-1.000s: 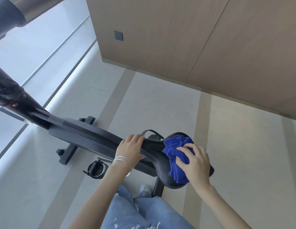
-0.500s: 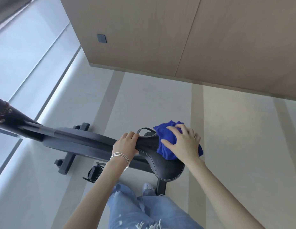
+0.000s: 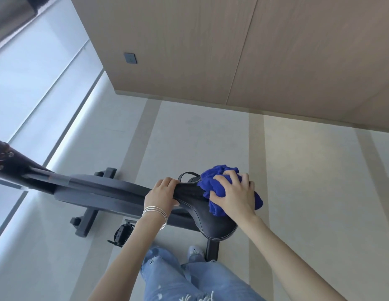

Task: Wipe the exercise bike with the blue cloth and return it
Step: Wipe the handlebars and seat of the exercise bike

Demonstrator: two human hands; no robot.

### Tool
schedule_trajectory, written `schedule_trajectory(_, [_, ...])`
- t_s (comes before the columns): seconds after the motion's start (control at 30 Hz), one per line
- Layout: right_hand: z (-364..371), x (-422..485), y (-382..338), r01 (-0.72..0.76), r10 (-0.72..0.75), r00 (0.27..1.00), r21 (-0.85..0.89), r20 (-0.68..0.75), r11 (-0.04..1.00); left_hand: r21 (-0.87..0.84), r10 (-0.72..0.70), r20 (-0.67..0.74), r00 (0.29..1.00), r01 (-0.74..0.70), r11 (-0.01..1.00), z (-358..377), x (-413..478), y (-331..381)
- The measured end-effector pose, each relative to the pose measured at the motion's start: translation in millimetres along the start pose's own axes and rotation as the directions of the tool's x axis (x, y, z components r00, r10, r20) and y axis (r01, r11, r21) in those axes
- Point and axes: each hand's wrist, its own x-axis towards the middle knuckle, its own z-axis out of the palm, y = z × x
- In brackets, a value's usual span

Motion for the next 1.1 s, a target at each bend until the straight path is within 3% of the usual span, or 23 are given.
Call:
schedule_trajectory(0.13, [-4,34,-10,-0.148,0.139,0.978,0.05,0.158,0.988,-0.035,-0.002,-0.01,1.0,0.001,0.999,1,-1,-1])
schedule_trajectory(0.23, [-6,50,-12,-0.138,0.125,0.963,0.041,0.239,0.99,-0.053,-0.004,-0.015,1.0,0.003,0.999,3,-3,-3])
schedule_trajectory(0.53, [-21,-39,10,0.214,-0.217,0.976,0.061,0.031,0.975,-0.124,0.008,-0.048,0.999,-0.014,0.992,8,-9,-4])
schedule_trajectory(0.73, [-29,-30,-14,0.348,-0.34,0.928,-0.032,0.156,0.937,-0.125,0.084,0.001,0.996,-0.083,0.989,4,-11,-21])
schedule_trajectory(0.9, [-21,-4,-72,0.496,-0.484,0.851,-0.005,0.206,0.869,-0.082,-0.007,0.055,0.998,0.012,0.997,-1,-18,-43])
schedule_trajectory(1.1, [-24,-27,-26,0.533,-0.529,0.832,0.026,0.17,0.846,-0.082,0.043,0.029,0.999,-0.04,0.996,6,-22,-44])
